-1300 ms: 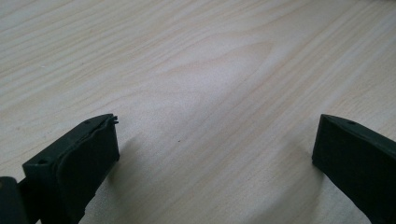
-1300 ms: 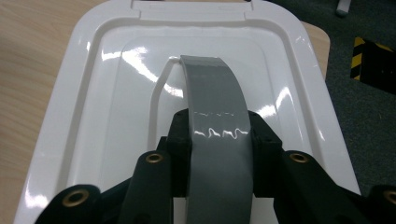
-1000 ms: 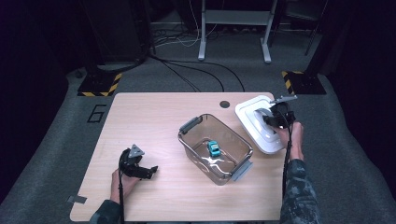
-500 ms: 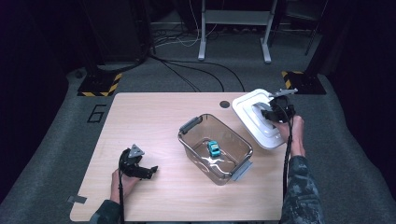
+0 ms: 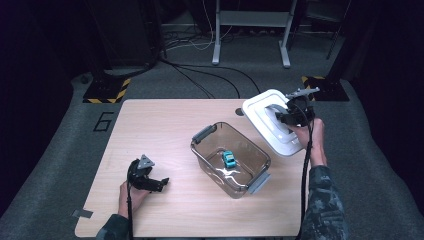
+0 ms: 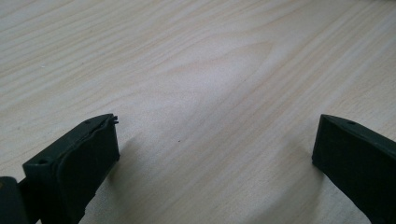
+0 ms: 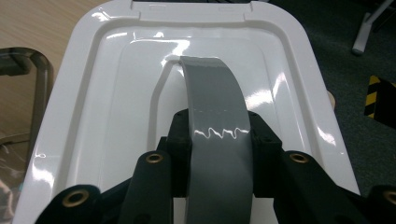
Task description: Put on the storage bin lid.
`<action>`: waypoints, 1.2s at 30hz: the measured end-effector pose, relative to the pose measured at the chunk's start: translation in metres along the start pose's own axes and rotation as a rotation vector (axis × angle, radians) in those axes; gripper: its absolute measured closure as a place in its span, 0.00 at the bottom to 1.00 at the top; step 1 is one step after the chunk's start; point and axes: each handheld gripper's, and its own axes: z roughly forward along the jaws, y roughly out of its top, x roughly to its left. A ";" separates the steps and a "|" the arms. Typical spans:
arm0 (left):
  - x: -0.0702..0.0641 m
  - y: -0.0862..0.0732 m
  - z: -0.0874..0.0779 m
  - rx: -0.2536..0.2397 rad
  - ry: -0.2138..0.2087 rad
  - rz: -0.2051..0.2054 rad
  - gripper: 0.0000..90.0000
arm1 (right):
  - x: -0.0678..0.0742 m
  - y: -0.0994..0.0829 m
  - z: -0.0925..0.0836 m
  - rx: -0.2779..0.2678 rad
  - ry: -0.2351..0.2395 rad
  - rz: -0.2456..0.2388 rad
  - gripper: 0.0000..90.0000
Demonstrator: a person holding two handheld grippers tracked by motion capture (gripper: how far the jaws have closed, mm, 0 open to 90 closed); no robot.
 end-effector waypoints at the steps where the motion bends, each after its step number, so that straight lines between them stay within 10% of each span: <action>1: 0.000 0.000 0.000 0.000 0.000 -0.001 0.00 | 0.001 0.001 -0.001 -0.003 0.005 -0.003 0.75; 36: 0.000 0.000 0.000 -0.007 0.000 -0.010 0.00 | 0.080 0.025 -0.031 -0.003 0.102 -0.070 0.75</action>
